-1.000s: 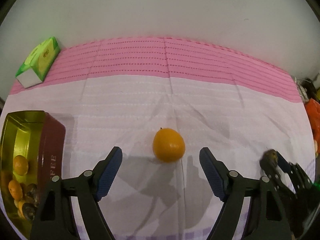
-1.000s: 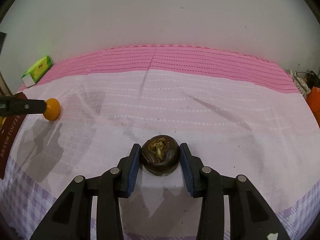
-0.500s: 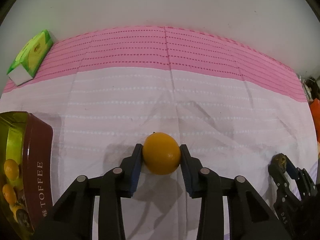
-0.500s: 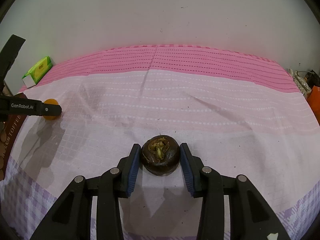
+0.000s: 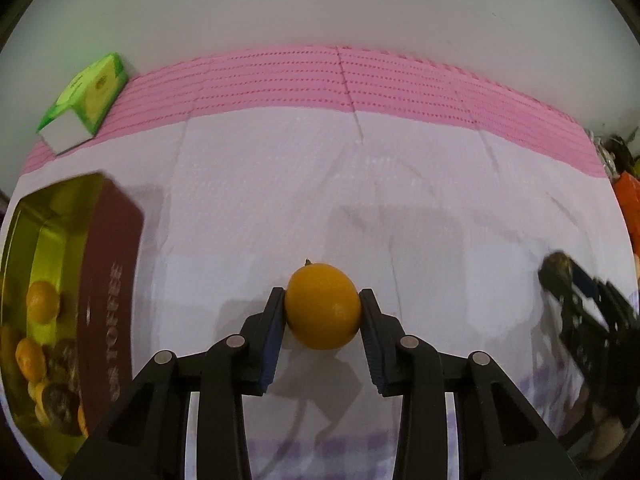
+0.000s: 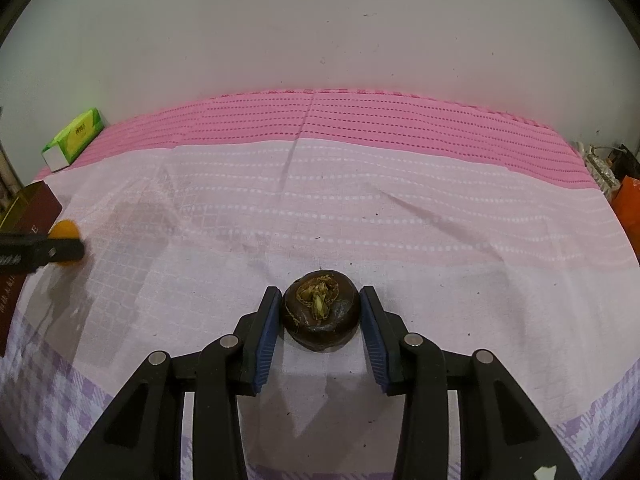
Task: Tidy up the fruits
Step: 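Carry the mandarin over the tin and lower it with the left gripper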
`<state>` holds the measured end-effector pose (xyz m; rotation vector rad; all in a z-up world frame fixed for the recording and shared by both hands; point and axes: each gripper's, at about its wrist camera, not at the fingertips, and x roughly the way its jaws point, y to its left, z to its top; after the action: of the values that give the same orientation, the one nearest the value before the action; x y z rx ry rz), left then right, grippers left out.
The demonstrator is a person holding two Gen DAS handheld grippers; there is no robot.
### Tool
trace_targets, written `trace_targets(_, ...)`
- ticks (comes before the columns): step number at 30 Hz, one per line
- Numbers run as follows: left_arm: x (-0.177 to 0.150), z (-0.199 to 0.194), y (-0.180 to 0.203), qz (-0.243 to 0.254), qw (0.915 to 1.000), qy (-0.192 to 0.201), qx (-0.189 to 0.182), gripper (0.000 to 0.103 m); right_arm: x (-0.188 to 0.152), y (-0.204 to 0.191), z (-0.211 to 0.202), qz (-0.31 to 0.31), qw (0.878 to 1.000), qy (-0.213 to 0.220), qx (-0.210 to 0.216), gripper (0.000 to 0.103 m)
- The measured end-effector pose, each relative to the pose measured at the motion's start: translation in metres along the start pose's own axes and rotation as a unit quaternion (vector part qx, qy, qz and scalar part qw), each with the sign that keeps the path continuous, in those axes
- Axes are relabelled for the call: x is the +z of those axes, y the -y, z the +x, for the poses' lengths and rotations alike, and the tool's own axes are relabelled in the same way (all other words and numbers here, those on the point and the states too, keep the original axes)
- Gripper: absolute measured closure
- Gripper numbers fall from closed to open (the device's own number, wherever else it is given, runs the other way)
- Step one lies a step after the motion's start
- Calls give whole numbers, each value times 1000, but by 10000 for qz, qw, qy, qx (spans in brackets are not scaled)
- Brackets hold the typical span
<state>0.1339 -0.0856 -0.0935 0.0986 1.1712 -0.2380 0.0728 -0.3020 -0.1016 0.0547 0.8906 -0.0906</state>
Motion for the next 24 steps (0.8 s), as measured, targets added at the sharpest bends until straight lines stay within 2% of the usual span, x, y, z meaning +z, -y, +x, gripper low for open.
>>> trace_targets(6, -19, -20, -9, -41, 10000, -4, 0, 66, 1, 0, 1, -26, 10000, -2, -16, 65)
trace_targets(13, -26, -51, -20, -52, 9998, 198, 83, 66, 1, -1, 2, -51, 10000, 0, -29, 65)
trace_targets(19, -27, -76, -40, -169, 9990, 359, 193, 66, 0, -1, 2, -53, 10000, 2, -31, 65)
trace_targets(24, -24, -92, -73, -419, 9971, 488, 401, 66, 0, -1, 3, -59, 10000, 2, -33, 65)
